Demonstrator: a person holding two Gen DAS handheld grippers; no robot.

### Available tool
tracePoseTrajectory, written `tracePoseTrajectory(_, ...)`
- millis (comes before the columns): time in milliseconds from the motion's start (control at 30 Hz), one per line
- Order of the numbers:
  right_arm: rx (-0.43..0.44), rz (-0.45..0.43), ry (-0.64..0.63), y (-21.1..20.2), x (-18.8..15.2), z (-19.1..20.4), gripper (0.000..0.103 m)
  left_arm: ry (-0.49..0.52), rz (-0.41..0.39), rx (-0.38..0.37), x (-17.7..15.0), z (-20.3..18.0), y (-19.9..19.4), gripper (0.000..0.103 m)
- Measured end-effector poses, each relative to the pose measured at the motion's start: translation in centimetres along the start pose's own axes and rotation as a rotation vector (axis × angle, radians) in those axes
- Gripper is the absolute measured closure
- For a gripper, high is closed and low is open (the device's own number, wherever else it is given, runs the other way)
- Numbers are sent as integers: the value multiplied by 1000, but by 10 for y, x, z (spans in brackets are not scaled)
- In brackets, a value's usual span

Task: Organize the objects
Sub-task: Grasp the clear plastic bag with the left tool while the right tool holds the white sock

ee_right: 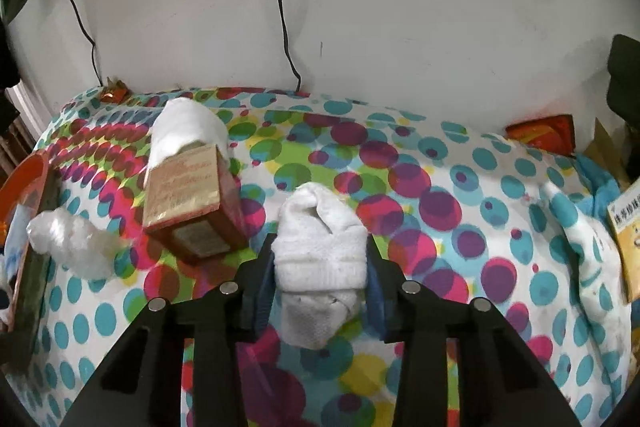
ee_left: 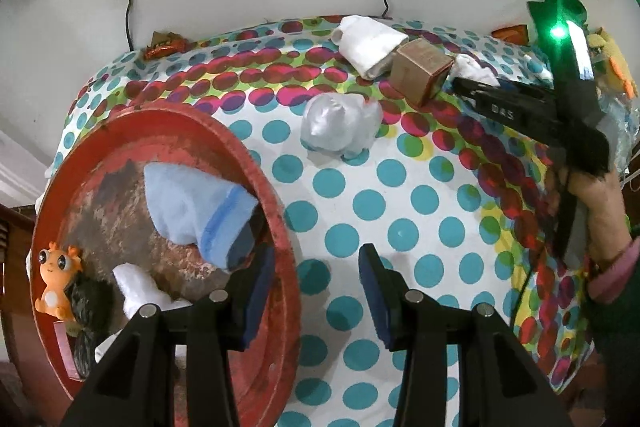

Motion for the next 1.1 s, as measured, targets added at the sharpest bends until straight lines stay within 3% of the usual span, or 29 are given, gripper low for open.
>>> tracePoseTrajectory(200, -6, 0, -5, -13, -13, -2, 67, 17, -13, 49, 0, -11, 3, 55)
tracePoseTrajectory(633, 1, 4, 12, -31, -35, -11, 66, 42, -15, 10, 13, -37, 1, 55)
tracePoseTrajectory(867, 4, 4, 20, -38, -43, -14, 65, -28, -14, -47, 37, -24, 0, 55)
tracePoseTrajectory(1100, -24, 8, -8, -37, -43, -9, 64, -35, -2, -75, 74, -11, -1, 52)
Point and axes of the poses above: each gripper's, at about its wrist camera, not at the fingertips, and y roughly the way its jaws point, z to its left, x to its top, the point moved 1 cm from there along y, roughly the way its jaws point, and after that the axes turned 7 degrees about y, right-handed, at the moved point
